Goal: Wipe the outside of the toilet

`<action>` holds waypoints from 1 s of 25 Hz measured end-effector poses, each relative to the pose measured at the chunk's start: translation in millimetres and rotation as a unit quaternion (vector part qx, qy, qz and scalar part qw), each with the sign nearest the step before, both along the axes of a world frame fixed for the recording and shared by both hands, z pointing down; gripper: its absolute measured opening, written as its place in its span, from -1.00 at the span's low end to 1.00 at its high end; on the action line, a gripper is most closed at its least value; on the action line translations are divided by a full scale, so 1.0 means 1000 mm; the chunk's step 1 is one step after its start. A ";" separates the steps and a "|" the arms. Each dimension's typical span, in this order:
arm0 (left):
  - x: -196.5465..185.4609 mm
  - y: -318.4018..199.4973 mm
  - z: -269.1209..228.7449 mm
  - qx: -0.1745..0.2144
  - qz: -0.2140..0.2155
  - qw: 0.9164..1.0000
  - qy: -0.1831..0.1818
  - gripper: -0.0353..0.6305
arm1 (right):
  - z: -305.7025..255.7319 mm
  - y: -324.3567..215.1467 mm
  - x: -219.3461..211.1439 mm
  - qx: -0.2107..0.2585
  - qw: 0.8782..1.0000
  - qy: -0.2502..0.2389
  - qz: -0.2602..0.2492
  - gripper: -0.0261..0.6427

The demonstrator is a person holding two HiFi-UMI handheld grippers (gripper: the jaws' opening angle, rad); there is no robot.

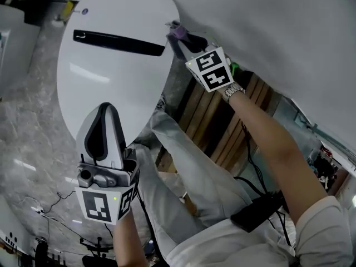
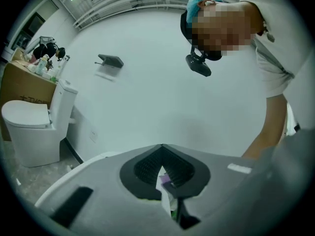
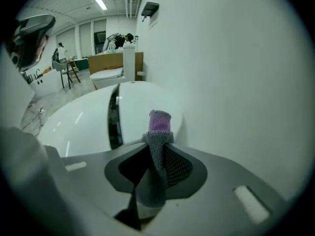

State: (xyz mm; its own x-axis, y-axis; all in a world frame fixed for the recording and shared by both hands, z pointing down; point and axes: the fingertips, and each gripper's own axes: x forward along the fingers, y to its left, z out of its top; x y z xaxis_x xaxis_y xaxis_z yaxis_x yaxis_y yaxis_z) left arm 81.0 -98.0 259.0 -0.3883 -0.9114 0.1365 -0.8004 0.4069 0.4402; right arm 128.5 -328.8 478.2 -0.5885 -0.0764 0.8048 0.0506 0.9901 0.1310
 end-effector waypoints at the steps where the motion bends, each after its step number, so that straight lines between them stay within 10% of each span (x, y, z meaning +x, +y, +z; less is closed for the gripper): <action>1: -0.001 -0.008 0.000 -0.002 0.004 1.000 0.000 -0.88 | 0.000 -0.024 -0.001 0.016 1.000 0.005 0.008 -0.66; 8: -0.004 -0.034 0.006 -0.014 0.012 1.000 0.006 -0.88 | 0.028 -0.096 -0.005 0.079 0.994 0.078 -0.010 -0.65; 16: -0.021 -0.011 0.019 -0.009 0.011 1.000 0.019 -0.88 | 0.044 -0.054 -0.017 0.111 0.982 0.112 -0.108 -0.65; 25: -0.052 0.043 0.030 -0.003 0.105 0.994 0.022 -0.88 | 0.045 0.002 0.017 0.119 0.979 0.151 -0.069 -0.65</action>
